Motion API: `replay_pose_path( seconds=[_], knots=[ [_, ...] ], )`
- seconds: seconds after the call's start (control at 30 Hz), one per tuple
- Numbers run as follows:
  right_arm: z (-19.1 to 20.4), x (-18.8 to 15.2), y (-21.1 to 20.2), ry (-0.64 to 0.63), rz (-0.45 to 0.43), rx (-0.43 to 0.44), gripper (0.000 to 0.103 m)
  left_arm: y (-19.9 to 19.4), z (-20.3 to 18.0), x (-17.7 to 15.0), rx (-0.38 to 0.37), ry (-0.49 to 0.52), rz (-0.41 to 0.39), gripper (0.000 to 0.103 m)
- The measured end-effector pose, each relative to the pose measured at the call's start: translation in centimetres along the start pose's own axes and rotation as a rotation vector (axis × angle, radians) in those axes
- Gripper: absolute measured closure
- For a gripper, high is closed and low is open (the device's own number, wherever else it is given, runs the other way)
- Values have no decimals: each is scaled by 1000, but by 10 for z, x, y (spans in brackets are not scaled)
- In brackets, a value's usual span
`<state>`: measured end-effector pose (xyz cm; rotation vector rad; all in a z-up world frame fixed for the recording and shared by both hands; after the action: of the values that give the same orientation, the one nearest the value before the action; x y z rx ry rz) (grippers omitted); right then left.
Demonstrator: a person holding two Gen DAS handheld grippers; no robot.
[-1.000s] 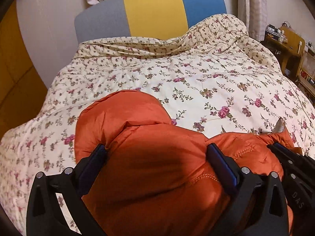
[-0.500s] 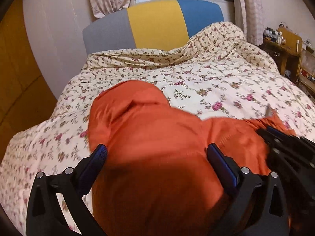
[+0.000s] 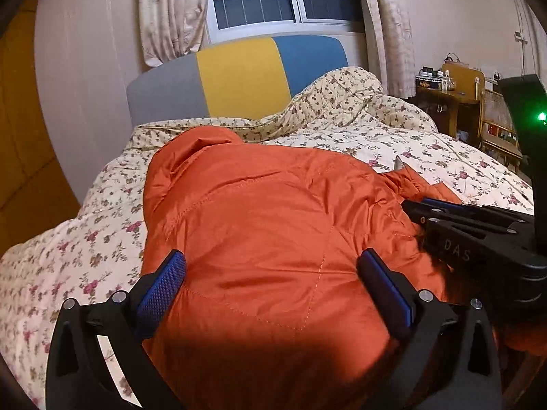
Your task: Fold large clothes
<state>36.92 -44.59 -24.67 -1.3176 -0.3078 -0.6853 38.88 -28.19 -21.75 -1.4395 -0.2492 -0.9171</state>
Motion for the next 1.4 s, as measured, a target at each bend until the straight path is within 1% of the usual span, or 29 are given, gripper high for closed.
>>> replay_pose_path(
  seconds=[0.17,0.23,0.27,0.3,0.37,0.43,0.5,0.53,0.6,0.7,0.8,0.87,0.93,0.97,1.0,1.03,1.1,1.17,1.2,1.27,1.3,1.33,1.4],
  knots=[
    [-1,-1,-2,1,-5,6,79,4,0,2,6,4,5,3],
    [-2,0,-8,1,-21,11,75,3,1,2,5,3,4,3],
    [-2,-1,-13,3,-30,12,65,2,2,1,3,1,6,3],
    [-1,-2,-21,2,-43,19,47,-1,3,1,-9,0,10,3],
    [5,-5,-37,-18,-75,29,30,-8,5,-3,-47,-10,22,3],
    [8,-13,-49,-51,-78,-14,30,-15,13,-7,-114,-22,55,3],
    [6,-19,-54,-47,-63,2,29,-22,24,-11,-154,-53,74,3],
    [2,-24,-59,-24,-52,22,28,-25,30,-14,-164,-75,77,3],
    [-7,-30,-65,19,-34,40,26,-34,42,-19,-163,-118,70,3],
    [-25,-43,-73,107,21,91,23,-43,58,-30,-159,-164,65,3],
    [-39,-53,-73,174,77,123,19,-42,70,-46,-192,-186,113,3],
    [-48,-60,-68,220,123,175,17,-41,79,-54,-237,-224,141,3],
    [-50,-62,-61,242,169,224,15,-39,86,-61,-298,-275,166,3],
    [-51,-62,-55,259,203,257,14,-37,85,-64,-339,-296,183,3],
    [-52,-62,-51,273,221,280,13,-32,83,-67,-398,-318,207,3],
    [-55,-62,-46,294,242,314,11,-29,82,-67,-434,-329,224,3],
    [-56,-61,-39,321,273,378,12,-23,80,-71,-510,-377,257,3],
    [-54,-61,-35,318,282,417,13,-18,77,-72,-564,-404,281,3],
    [-53,-60,-35,309,281,427,17,-15,74,-74,-589,-418,299,3],
    [-48,-58,-34,304,286,476,26,-14,69,-75,-628,-426,323,3],
    [-46,-58,-34,308,286,490,31,-14,64,-75,-638,-419,335,3],
    [-45,-57,-35,304,281,494,33,-17,60,-75,-615,-401,332,3],
    [-44,-58,-38,299,270,505,42,-25,50,-71,-576,-338,319,3]
  ],
)
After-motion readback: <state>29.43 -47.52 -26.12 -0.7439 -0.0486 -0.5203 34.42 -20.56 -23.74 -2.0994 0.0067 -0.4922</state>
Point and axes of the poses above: each gripper's, at about its wrist camera, not at the fingertips, and y roughly the way its jaws point, z to its left, x to its top, the point moved 8 cm from there along y, roughly the way its jaws point, and after that the axes turned 14 degrees about z, right-handed, at the moved point
